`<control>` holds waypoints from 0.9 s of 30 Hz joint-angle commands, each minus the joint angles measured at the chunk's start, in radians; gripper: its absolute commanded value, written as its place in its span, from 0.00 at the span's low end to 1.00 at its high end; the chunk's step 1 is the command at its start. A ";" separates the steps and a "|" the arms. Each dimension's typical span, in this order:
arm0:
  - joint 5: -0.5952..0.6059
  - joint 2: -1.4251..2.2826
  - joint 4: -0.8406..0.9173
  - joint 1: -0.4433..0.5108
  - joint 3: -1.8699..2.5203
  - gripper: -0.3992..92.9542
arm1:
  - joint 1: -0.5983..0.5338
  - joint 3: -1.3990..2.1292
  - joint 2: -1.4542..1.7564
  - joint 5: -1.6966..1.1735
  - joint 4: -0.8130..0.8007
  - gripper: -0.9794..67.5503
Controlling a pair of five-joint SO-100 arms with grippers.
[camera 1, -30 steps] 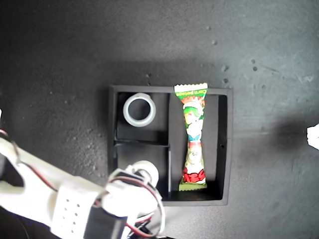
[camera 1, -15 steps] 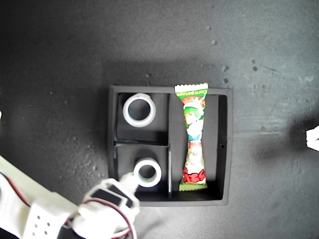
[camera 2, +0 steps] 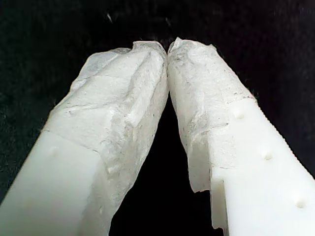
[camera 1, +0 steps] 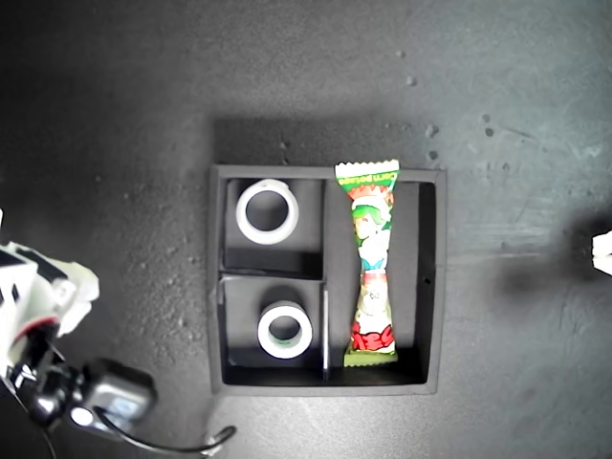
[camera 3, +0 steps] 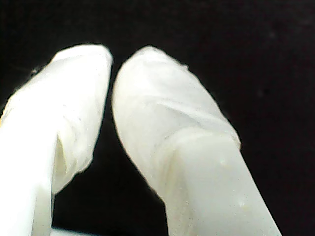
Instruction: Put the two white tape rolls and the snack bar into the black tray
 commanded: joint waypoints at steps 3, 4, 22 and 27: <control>-0.008 0.221 -0.170 -0.009 0.356 0.00 | -0.017 0.012 0.006 0.015 0.041 0.01; 0.002 0.232 -0.193 -0.009 0.390 0.00 | -0.021 0.012 0.006 0.044 0.054 0.01; 0.072 0.772 -0.181 -0.021 0.769 0.00 | 0.086 0.012 0.005 -0.402 0.087 0.01; 0.069 1.031 -0.049 -0.014 0.864 0.00 | 0.083 0.012 0.005 -0.402 0.087 0.01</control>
